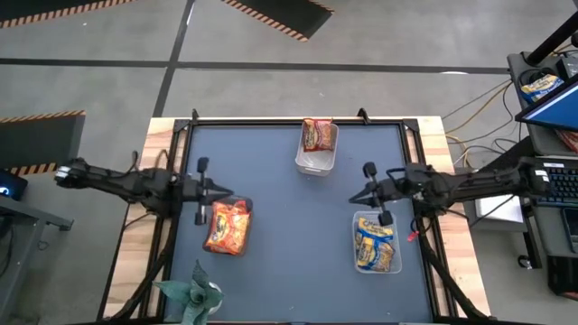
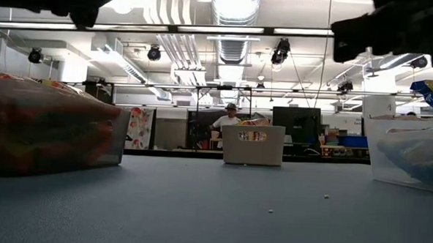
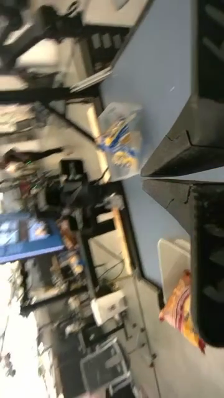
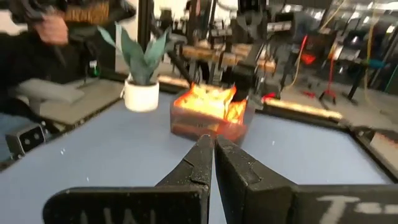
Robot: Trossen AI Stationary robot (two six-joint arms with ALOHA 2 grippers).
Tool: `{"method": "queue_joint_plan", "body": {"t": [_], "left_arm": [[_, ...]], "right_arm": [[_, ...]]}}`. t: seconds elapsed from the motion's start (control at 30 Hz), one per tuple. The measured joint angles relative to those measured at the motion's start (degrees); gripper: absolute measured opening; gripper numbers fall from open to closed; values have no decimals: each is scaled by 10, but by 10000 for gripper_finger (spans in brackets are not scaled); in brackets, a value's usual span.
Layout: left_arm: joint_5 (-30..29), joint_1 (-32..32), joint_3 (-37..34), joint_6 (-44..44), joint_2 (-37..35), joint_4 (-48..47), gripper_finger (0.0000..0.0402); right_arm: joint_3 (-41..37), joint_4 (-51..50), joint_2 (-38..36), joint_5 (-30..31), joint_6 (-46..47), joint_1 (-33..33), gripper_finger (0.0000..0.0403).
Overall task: Sort Maruchan noodles
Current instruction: Return to Home Position
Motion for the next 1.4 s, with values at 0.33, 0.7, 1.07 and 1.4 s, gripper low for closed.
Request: {"method": "queue_joint_plan", "body": {"t": [0.33, 0.7, 1.07, 1.4], "left_arm": [[-5, 57, -71, -20, -192, -7, 0], [10, 59, -184, -39, -250, 114, 0], [10, 59, -189, -72, -240, 113, 0], [10, 59, -187, -72, -231, 112, 0]], "right_arm": [[-74, -47, -205, 1, 25, 0, 9], [-122, -112, -370, 1, -5, 0, 9], [-129, -182, -355, 48, 89, 0, 9], [-130, -198, -348, 47, 30, 0, 9]]}}
